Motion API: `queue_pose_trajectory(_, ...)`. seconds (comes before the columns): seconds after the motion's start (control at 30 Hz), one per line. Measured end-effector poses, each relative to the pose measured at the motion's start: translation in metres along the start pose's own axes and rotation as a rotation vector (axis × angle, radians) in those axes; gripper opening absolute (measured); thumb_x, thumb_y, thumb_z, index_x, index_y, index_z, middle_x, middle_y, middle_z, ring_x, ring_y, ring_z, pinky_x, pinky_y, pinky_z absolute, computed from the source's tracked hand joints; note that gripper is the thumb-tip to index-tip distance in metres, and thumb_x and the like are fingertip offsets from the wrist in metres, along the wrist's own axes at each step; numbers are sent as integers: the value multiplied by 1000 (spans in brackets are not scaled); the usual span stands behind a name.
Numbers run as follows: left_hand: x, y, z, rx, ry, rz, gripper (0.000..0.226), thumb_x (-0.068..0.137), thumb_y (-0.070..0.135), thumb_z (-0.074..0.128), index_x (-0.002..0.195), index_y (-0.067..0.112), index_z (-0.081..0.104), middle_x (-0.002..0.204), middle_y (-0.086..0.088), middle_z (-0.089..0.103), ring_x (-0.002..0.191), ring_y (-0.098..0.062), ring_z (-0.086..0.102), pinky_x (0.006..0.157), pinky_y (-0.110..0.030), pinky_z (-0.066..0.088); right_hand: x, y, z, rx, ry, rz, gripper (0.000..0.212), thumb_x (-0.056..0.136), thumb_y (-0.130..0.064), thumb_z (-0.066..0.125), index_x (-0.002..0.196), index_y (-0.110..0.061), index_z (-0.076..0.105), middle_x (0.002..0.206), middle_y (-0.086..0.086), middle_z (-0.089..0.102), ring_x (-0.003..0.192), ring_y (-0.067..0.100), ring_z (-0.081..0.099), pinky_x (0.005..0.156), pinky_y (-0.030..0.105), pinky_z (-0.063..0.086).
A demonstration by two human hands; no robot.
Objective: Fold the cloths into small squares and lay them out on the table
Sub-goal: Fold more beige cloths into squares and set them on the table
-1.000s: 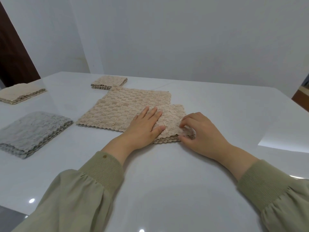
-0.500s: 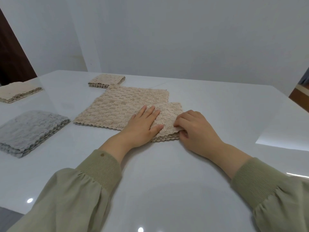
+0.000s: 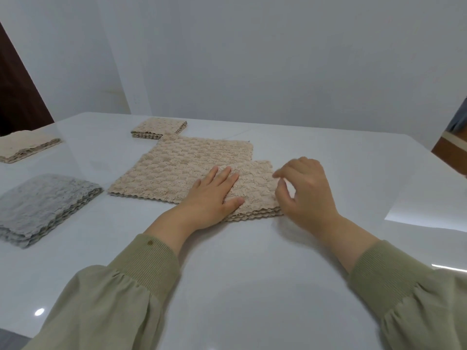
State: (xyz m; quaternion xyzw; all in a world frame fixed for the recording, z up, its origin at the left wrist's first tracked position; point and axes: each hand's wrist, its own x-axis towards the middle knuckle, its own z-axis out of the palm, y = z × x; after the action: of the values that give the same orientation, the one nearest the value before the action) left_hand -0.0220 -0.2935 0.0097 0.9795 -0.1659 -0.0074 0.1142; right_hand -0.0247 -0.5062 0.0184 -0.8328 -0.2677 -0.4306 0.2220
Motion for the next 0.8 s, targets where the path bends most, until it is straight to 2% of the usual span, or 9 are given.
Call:
queue_pose_trajectory(0.13, 0, 3, -1, 10, -5, -2, 66, 96, 54, 30, 150, 31, 1, 158, 10, -12, 143, -12, -18, 116, -44, -3, 25, -13, 22, 25, 9, 174, 36, 86, -10, 37, 111, -4, 62, 109, 10, 66, 102, 26, 57, 92, 30, 34)
queue_pose_trajectory(0.23, -1, 3, -1, 12, -10, -4, 67, 95, 55, 29, 150, 30, 2, 158, 10, -12, 143, -11, -18, 116, -44, -3, 27, -7, 48, -72, -525, 260, 46, 99, -22, 27, 142, -13, 37, 151, 7, 34, 138, 25, 29, 113, 42, 18)
queue_pose_trajectory(0.3, -2, 2, -3, 6, -34, -9, 66, 95, 56, 30, 151, 29, 6, 158, 11, -9, 144, -10, -15, 117, -44, -2, 25, 2, 56, -92, -854, 397, 49, 101, -33, 20, 149, -23, 20, 158, -2, 14, 145, 20, 11, 116, 49, 4)
queue_pose_trajectory(0.33, -1, 2, -4, -16, -34, -10, 65, 95, 55, 31, 150, 28, 10, 158, 11, -6, 144, -10, -12, 118, -44, -1, 23, 6, 58, -84, -908, 436, 50, 101, -36, 18, 150, -25, 16, 159, -4, 9, 146, 20, 7, 115, 51, 1)
queue_pose_trajectory(0.47, 5, -2, -10, -337, 282, -124, 51, 98, 44, 38, 140, 15, 40, 150, -1, 34, 138, -18, 29, 111, -38, 26, 20, 8, 59, -104, -871, 420, 52, 101, -38, 17, 151, -25, 13, 159, -4, 5, 146, 19, 4, 115, 49, 0)
queue_pose_trajectory(0.57, 14, -6, -12, -464, 362, -374, 46, 96, 51, 34, 105, 12, 58, 112, -9, 60, 115, -29, 50, 91, -38, 41, 18, 7, 58, -105, -861, 411, 52, 101, -38, 17, 151, -25, 13, 159, -3, 6, 146, 19, 5, 116, 48, 2)
queue_pose_trajectory(0.63, 19, -6, -11, -415, 333, -438, 54, 94, 56, 30, 84, 11, 57, 98, -15, 62, 107, -36, 53, 88, -45, 45, 18, 7, 58, -100, -852, 409, 51, 101, -38, 17, 150, -25, 14, 159, -2, 7, 146, 19, 6, 116, 48, 3)
queue_pose_trajectory(0.73, 28, -3, -10, -335, 296, -521, 58, 92, 59, 31, 100, 8, 59, 106, -12, 61, 109, -32, 49, 90, -47, 44, 19, 5, 57, -93, -840, 417, 52, 101, -38, 18, 150, -25, 14, 159, -2, 7, 146, 19, 6, 116, 48, 3)
queue_pose_trajectory(0.8, 32, 0, -11, -375, 328, -546, 40, 90, 52, 41, 90, 15, 55, 100, -5, 59, 105, -27, 50, 84, -40, 45, 19, 5, 56, -84, -836, 428, 53, 101, -38, 19, 151, -23, 12, 159, -2, 7, 146, 19, 6, 116, 47, 3)
